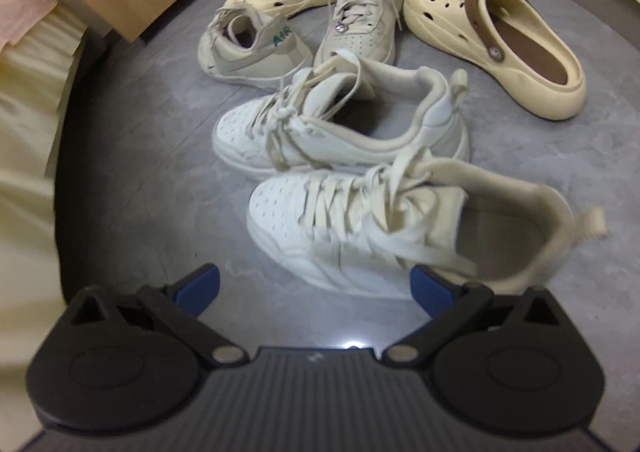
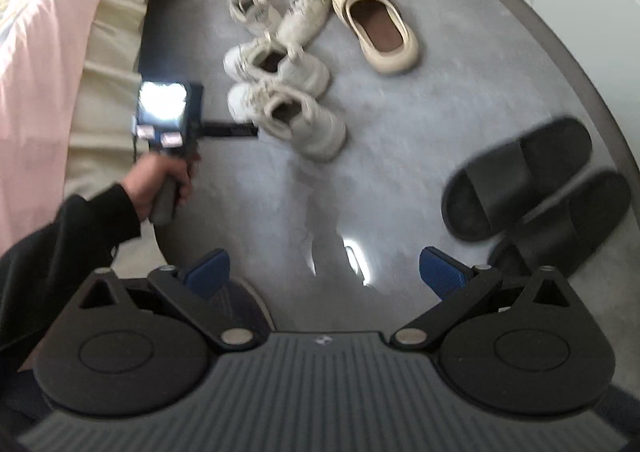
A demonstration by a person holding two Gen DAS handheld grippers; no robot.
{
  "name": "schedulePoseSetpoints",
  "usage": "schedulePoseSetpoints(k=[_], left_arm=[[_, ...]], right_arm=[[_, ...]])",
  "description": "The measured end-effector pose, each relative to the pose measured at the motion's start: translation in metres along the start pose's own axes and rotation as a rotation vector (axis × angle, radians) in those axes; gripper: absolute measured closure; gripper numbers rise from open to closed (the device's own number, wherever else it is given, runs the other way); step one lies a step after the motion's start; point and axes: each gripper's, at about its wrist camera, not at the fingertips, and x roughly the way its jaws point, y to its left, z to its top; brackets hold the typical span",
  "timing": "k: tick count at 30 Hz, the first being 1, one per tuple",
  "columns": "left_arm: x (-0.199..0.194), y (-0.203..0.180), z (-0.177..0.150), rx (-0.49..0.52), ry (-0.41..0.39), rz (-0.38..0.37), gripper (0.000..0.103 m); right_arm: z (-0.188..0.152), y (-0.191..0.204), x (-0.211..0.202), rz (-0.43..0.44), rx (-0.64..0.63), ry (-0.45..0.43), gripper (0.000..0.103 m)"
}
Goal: Organize scattered shoes
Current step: 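Move the left tool toward the white lace-up sneakers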
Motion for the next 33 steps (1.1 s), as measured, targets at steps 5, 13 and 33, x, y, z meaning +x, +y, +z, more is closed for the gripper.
schedulePoseSetpoints(k=[5, 13, 33], left_arm=[[0.004, -0.004, 0.003, 0.105, -0.065, -0.001, 0.0], [0.023, -0.007, -0.016, 0.124, -0.009, -0.029, 0.002], [-0.012, -0.014, -0.027, 0.125, -0.131, -0.144, 0.007]], right_arm=[[0.013, -0.01, 0.017, -0.004, 0.056, 0.059, 0.0], [0.027, -0.018, 0.032, -0.027, 0.1, 0.097, 0.0], [0.024, -0.015, 0.033, -0.02, 0.104, 0.104, 0.0]])
